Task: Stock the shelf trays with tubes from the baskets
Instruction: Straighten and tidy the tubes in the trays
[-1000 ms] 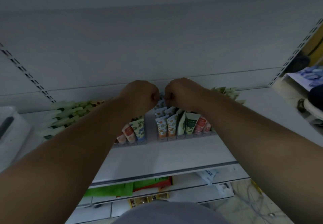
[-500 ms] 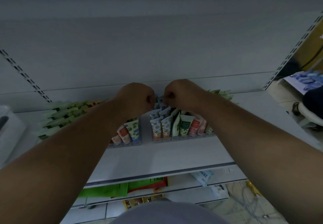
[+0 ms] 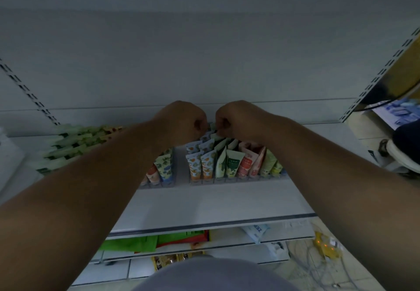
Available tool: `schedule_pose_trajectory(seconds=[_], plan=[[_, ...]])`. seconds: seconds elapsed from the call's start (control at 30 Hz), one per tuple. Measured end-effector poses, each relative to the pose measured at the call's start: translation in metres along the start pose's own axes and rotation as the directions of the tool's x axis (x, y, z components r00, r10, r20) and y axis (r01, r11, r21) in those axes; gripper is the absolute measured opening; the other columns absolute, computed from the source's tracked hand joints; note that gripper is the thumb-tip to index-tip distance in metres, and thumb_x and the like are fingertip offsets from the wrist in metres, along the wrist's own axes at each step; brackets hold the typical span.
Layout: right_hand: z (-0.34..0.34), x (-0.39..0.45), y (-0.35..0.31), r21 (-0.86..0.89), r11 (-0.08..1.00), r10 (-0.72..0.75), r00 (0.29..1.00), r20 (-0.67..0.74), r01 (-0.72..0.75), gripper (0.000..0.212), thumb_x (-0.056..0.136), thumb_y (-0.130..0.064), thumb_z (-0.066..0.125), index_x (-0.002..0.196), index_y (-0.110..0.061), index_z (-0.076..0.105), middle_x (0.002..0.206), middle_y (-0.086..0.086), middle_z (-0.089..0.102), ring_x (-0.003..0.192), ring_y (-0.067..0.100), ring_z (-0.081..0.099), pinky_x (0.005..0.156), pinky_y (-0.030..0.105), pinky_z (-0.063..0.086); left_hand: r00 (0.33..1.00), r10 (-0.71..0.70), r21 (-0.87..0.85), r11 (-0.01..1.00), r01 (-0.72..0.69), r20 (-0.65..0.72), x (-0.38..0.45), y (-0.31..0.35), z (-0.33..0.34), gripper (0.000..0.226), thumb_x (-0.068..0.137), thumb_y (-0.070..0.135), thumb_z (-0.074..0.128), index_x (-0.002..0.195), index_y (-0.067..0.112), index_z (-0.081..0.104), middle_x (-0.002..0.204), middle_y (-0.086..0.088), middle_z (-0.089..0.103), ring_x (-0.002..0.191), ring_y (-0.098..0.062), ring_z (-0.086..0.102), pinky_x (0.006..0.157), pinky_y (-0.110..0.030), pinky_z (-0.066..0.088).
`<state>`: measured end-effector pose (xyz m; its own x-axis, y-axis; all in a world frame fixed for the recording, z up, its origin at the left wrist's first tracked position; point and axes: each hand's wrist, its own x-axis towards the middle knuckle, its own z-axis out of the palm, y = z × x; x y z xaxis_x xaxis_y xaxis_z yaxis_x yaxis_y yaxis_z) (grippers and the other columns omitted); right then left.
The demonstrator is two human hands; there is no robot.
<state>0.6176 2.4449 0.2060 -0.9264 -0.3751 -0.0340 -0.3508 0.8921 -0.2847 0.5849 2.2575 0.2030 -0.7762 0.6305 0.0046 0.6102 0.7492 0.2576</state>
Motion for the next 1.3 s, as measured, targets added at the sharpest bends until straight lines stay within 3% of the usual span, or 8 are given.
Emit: schedule_pose_trajectory(seconds=[0.17, 0.3, 0.47, 0.6, 0.77, 0.87, 1.13, 1.3], plan=[[-0.004, -0.003, 0.008, 0.012, 1.0, -0.015, 0.998, -0.055, 0.015, 0.009, 0.089, -0.021, 0.063, 0.093, -0.014, 0.069, 0.084, -0.006, 0.058, 0.077, 0.009, 0.051, 0.062, 0.022, 0.03, 0.999, 0.007, 0.011, 1.0, -0.007, -0.034, -0.003, 0.003, 0.0, 0.016, 0.086, 0.024, 0.065, 0.099, 0.023, 0.073, 0.103, 0.0, 0.069, 0.098, -0.02, 0.061, 0.084, -0.028, 0.046], [-0.016, -0.013, 0.026, 0.031, 0.999, -0.039, 0.997, -0.062, 0.041, 0.011, 0.086, -0.019, 0.066, 0.096, -0.018, 0.07, 0.08, -0.012, 0.054, 0.076, 0.008, 0.051, 0.057, 0.015, 0.031, 0.994, 0.021, 0.009, 1.0, -0.02, -0.105, -0.003, 0.01, -0.001, 0.018, 0.088, 0.024, 0.062, 0.102, 0.018, 0.073, 0.102, -0.001, 0.068, 0.095, -0.021, 0.06, 0.076, -0.023, 0.038], [-0.013, -0.01, 0.028, 0.031, 0.997, -0.07, 0.997, 0.037, 0.069, 0.013, 0.08, -0.015, 0.071, 0.093, -0.018, 0.073, 0.08, -0.01, 0.058, 0.075, 0.008, 0.053, 0.061, 0.021, 0.035, 0.996, 0.005, 0.002, 1.0, -0.005, -0.084, 0.007, 0.02, 0.004, 0.017, 0.086, 0.034, 0.065, 0.098, 0.025, 0.072, 0.1, 0.003, 0.069, 0.095, -0.019, 0.061, 0.083, -0.031, 0.048], [-0.008, -0.007, 0.029, 0.028, 0.999, -0.024, 0.999, 0.024, 0.024, 0.011, 0.08, -0.018, 0.074, 0.088, -0.011, 0.073, 0.084, -0.003, 0.062, 0.076, 0.011, 0.055, 0.064, 0.023, 0.036, 0.998, 0.005, 0.025, 1.0, -0.004, -0.057, 0.012, 0.026, 0.008, 0.018, 0.084, 0.032, 0.065, 0.098, 0.026, 0.074, 0.1, 0.004, 0.069, 0.095, -0.018, 0.061, 0.08, -0.025, 0.043], [-0.003, -0.006, 0.032, 0.011, 1.0, 0.008, 1.0, 0.006, -0.008, 0.01, 0.081, -0.02, 0.071, 0.083, -0.01, 0.072, 0.083, 0.002, 0.067, 0.072, 0.012, 0.056, 0.062, 0.024, 0.038, 0.998, 0.038, 0.03, 0.999, -0.037, -0.054, 0.014, 0.025, 0.011, 0.017, 0.083, 0.023, 0.063, 0.095, 0.023, 0.075, 0.1, -0.001, 0.07, 0.094, -0.023, 0.063, 0.081, -0.028, 0.045], [-0.001, -0.007, 0.033, 0.022, 1.0, 0.013, 1.0, -0.016, -0.012, 0.011, 0.081, -0.02, 0.07, 0.081, -0.009, 0.072, 0.081, 0.002, 0.066, 0.072, 0.014, 0.058, 0.062, 0.026, 0.043, 0.997, 0.046, 0.028, 0.999, -0.045, -0.055, 0.014, 0.024, 0.011, 0.017, 0.086, 0.022, 0.063, 0.098, 0.019, 0.074, 0.102, -0.002, 0.07, 0.095, -0.023, 0.062, 0.076, -0.023, 0.038], [-0.01, -0.017, 0.038, 0.034, 0.999, -0.018, 0.998, -0.065, 0.02, 0.012, 0.086, -0.022, 0.066, 0.085, -0.012, 0.072, 0.079, -0.007, 0.06, 0.073, 0.008, 0.053, 0.06, 0.02, 0.034, 0.995, 0.048, 0.009, 0.999, -0.047, -0.091, 0.014, 0.025, 0.012, 0.015, 0.085, 0.022, 0.066, 0.097, 0.019, 0.075, 0.101, -0.002, 0.07, 0.095, -0.022, 0.062, 0.077, -0.024, 0.039], [-0.029, -0.027, 0.052, -0.015, 0.998, -0.055, 0.998, -0.038, 0.055, 0.008, 0.083, -0.02, 0.07, 0.091, -0.018, 0.073, 0.079, -0.012, 0.055, 0.072, 0.006, 0.05, 0.057, 0.016, 0.032, 0.994, 0.038, -0.013, 0.999, -0.039, -0.102, 0.021, 0.037, 0.009, 0.018, 0.086, 0.029, 0.065, 0.102, 0.022, 0.072, 0.103, 0.002, 0.068, 0.103, -0.019, 0.059, 0.088, -0.031, 0.046]])
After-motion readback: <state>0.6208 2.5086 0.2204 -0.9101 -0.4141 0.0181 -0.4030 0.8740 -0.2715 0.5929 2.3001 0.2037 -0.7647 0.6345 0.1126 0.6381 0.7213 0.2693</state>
